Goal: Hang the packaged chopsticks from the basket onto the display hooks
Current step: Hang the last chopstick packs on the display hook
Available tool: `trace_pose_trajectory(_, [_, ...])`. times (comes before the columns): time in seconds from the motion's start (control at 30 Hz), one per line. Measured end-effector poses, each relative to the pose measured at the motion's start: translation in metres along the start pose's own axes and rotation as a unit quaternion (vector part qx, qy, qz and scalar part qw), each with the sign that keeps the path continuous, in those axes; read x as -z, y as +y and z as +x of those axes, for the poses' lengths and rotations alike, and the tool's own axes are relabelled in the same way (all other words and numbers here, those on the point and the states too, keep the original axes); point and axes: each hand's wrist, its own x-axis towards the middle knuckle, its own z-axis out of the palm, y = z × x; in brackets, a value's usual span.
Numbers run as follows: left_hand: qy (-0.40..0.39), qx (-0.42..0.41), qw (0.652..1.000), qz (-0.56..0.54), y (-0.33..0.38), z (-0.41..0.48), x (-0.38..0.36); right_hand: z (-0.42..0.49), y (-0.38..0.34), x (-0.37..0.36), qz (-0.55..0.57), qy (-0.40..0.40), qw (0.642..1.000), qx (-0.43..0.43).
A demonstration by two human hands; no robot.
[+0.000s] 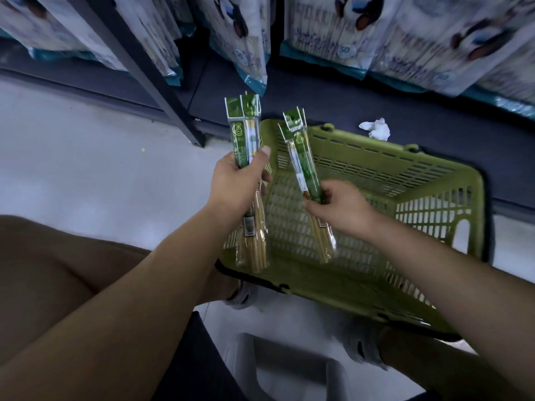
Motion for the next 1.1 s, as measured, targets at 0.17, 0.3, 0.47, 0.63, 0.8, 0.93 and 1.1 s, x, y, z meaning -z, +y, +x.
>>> trace_pose_trajectory(0.17, [-0.056, 0.035, 0.989, -0.134, 0.032, -0.025, -0.032, -0.052, -0.076, 0.045, 0.034, -0.013, 0.999, 0.038])
trace_pose_trajectory(0.3, [-0.139, 0.012, 0.975, -0.174, 0.071, -0.051, -0.047, -0.082, -0.102, 0.074, 0.007, -0.01, 1.0, 0.027])
trace_pose_trajectory(0.47, [-0.206, -0.04, 0.97, -0.123, 0.118, -0.071, -0.057, -0.116, -0.13, 0.104, 0.006, 0.021, 0.998, 0.055])
trace_pose_trajectory(0.63, [-0.231, -0.092, 0.964, -0.092, 0.184, -0.086, -0.057, -0.146, -0.159, 0.14, 0.026, 0.122, 0.989, 0.08])
trace_pose_trajectory(0.8, [-0.258, -0.194, 0.946, -0.022, 0.244, -0.105, -0.06, -0.174, -0.191, 0.193, 0.068, 0.214, 0.967, 0.117])
trace_pose_trajectory(0.93, [-0.286, -0.312, 0.904, 0.052, 0.273, -0.111, -0.07, -0.183, -0.224, 0.232, 0.116, 0.345, 0.91, 0.198])
trace_pose_trajectory(1.1, [-0.305, -0.402, 0.862, 0.048, 0.302, -0.119, -0.075, -0.186, -0.252, 0.259, 0.138, 0.383, 0.886, 0.223])
